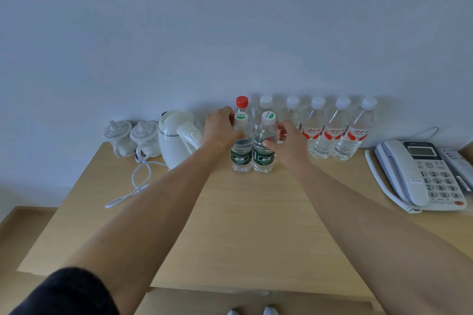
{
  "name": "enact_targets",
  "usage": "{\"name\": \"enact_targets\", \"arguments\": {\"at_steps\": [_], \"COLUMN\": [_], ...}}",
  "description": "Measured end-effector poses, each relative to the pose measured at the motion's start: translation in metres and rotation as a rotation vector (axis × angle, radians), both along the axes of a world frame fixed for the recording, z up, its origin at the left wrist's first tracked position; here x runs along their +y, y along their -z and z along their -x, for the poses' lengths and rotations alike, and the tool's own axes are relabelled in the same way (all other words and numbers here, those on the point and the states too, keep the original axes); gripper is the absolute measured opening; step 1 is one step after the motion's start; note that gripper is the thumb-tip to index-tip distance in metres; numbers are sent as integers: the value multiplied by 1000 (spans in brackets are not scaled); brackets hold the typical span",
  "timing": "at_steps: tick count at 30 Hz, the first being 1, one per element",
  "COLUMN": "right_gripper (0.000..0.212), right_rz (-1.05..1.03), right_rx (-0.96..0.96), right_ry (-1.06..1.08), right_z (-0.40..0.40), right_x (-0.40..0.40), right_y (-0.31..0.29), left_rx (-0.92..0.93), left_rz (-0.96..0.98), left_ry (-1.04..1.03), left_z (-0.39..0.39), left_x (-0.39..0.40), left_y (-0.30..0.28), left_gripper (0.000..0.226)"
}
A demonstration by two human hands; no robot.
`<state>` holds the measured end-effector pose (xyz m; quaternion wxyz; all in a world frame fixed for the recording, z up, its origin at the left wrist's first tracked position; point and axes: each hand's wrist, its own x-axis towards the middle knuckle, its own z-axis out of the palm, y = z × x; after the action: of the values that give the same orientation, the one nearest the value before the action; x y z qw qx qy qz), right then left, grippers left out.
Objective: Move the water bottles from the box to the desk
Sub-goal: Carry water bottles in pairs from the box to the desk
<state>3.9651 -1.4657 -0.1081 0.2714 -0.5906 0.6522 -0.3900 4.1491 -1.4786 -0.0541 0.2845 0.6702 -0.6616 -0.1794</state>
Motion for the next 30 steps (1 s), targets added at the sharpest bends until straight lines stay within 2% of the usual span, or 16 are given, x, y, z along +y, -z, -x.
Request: {"name": "enact_targets", "arguments": {"at_steps": [15,20,24,27,30], "right_gripper": [47,50,54,52,48], "right_rz": [-27,-18,-17,-19,-19], "right_rx": [23,37,51,59,62], "right_ry": [-15,-19,-29,-45,-26], "right_z": [3,5,8,10,14], "right_x": [0,1,3,3,3], "right_y": [0,-2,-8,-15,-23], "left_rx": [30,-17,-29,-35,-62], "left_rz": [-43,-59,-3,50,110], "left_ry": [-28,5,-16,-59,-100], "left_z": [-3,-3,-4,-4,-3], "left_x": [5,7,10,9,5], "left_y": [1,-1,-9,-24,-41], "left_gripper": [41,35,23,31,29]}}
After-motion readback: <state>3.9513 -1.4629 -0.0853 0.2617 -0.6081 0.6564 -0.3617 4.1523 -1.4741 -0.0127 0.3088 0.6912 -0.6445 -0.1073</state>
